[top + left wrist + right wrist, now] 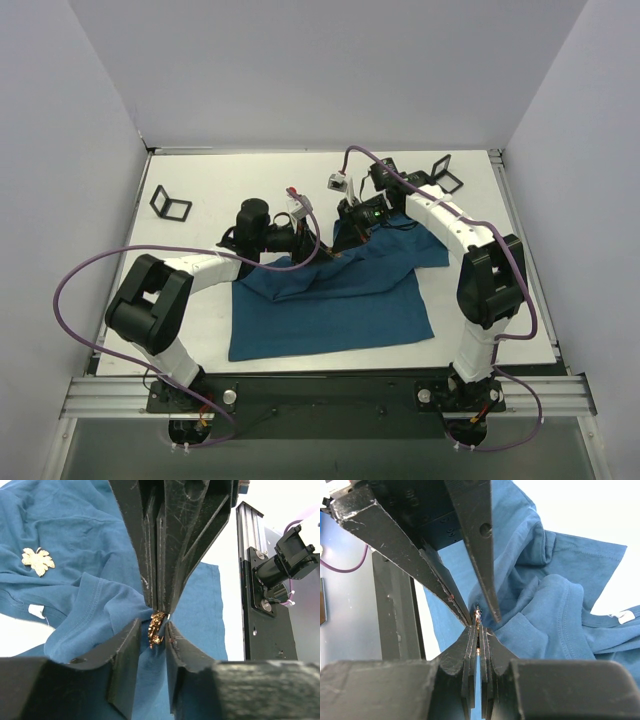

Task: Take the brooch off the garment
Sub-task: Open the brooch over the flattened clothing.

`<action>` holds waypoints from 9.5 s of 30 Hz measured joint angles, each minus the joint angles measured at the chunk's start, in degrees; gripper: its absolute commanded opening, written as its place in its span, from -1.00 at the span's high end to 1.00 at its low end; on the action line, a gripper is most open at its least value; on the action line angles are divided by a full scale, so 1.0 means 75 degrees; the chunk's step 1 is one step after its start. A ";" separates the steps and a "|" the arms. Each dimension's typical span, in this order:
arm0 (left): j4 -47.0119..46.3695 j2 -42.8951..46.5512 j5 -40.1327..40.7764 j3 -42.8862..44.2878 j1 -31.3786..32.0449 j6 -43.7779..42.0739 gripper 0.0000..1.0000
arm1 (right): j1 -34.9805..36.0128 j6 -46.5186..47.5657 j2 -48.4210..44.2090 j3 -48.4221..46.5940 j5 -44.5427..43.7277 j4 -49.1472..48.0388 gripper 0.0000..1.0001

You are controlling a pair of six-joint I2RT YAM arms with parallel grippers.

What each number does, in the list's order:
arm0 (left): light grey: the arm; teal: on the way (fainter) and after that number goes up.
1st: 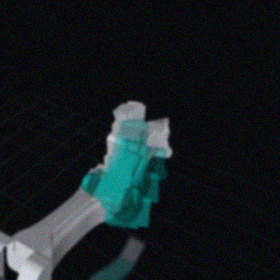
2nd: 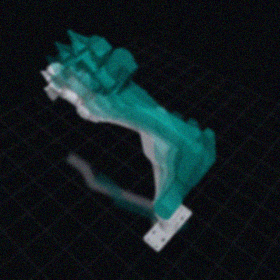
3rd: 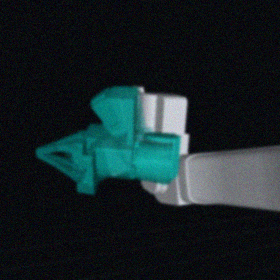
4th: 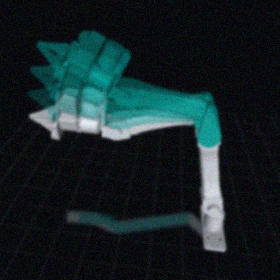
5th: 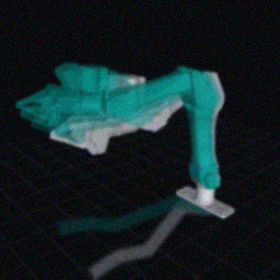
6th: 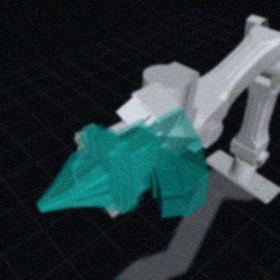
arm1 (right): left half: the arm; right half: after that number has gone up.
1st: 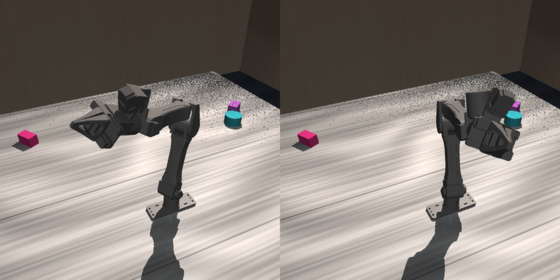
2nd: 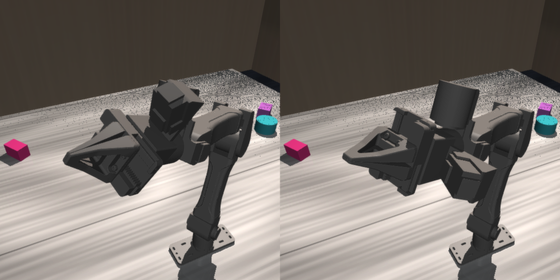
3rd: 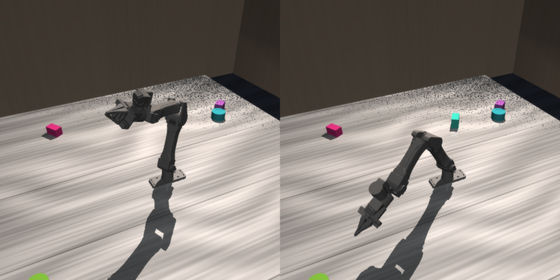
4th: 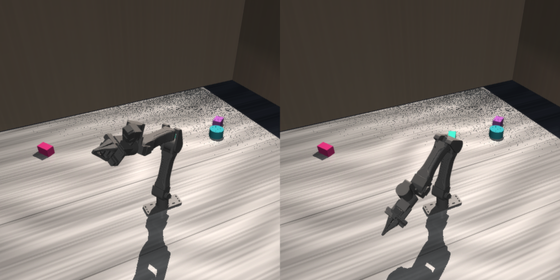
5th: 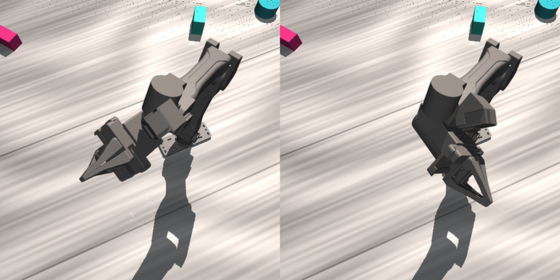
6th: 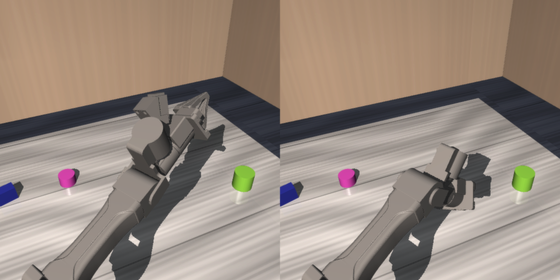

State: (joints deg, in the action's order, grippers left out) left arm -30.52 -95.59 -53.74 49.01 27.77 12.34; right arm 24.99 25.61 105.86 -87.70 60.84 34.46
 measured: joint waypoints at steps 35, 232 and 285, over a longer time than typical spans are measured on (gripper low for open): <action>-0.1588 0.0000 -0.0501 -0.0096 -0.0303 0.0857 -0.29 | 0.0082 0.0000 0.0000 -0.0079 0.0210 0.0493 1.00; 0.1944 0.1215 0.0216 0.0912 0.0020 -0.0050 -0.24 | -0.0038 0.0029 -0.0087 -0.0533 0.0137 0.0638 1.00; 0.2451 0.1224 0.1209 0.1011 0.0408 -0.0562 0.48 | -0.0367 -0.0819 -0.0020 -0.0746 0.1055 0.0574 1.00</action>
State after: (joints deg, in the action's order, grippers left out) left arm -12.14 -86.41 -44.66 56.60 30.83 8.12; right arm 22.24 19.46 105.71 -93.30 68.75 38.76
